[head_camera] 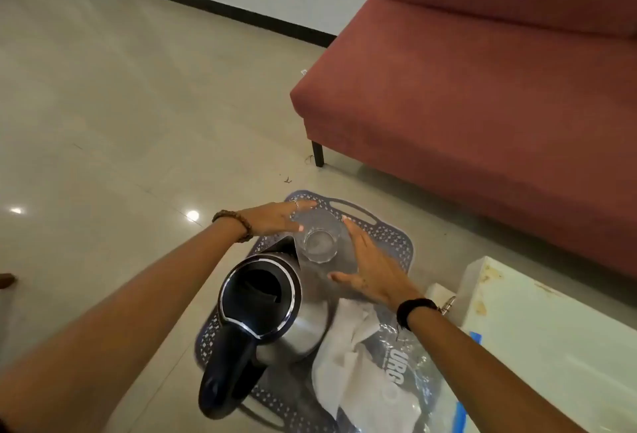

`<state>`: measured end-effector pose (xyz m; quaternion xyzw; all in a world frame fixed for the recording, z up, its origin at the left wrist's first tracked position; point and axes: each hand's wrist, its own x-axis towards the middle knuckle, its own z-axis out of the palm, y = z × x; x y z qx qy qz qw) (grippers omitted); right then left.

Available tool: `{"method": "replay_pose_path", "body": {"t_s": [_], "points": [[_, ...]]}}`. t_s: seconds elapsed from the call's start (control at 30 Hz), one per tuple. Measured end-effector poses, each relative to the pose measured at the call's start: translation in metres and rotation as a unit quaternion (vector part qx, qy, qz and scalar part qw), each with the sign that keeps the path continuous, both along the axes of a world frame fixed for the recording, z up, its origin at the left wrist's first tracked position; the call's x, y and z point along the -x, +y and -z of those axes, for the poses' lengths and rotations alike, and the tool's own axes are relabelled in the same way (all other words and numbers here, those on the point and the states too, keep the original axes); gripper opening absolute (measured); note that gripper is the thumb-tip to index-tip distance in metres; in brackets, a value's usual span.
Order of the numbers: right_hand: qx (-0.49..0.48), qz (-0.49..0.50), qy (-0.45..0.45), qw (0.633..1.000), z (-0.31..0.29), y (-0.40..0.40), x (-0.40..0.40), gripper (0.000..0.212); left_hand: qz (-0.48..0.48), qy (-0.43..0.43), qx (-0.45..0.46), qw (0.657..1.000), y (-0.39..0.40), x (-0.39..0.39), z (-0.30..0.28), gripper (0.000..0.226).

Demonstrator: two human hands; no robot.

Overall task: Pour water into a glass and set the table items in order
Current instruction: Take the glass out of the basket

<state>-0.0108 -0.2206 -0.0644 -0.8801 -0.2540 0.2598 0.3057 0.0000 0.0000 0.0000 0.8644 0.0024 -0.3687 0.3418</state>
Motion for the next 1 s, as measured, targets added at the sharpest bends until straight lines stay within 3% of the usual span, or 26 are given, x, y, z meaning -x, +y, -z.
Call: {"method": "replay_pose_path", "body": {"t_s": [0.17,0.4,0.73,1.0], "points": [[-0.124,0.071,0.110,0.984,0.018,0.033,-0.013,0.104,-0.042,0.006,0.015,0.999,0.008,-0.003,0.025,0.050],[-0.158,0.107,0.060,0.980,0.022,0.046,-0.010,0.091,-0.075,-0.033,0.008,0.997,0.007,-0.005,0.022,0.046],[-0.261,0.149,-0.032,0.953,-0.046,0.010,-0.003,0.086,-0.046,-0.090,0.041,0.994,-0.028,-0.011,-0.071,0.049],[-0.322,0.180,-0.092,0.925,-0.112,-0.089,0.042,0.086,0.009,-0.168,0.048,0.985,-0.128,0.027,-0.150,0.050]]}}
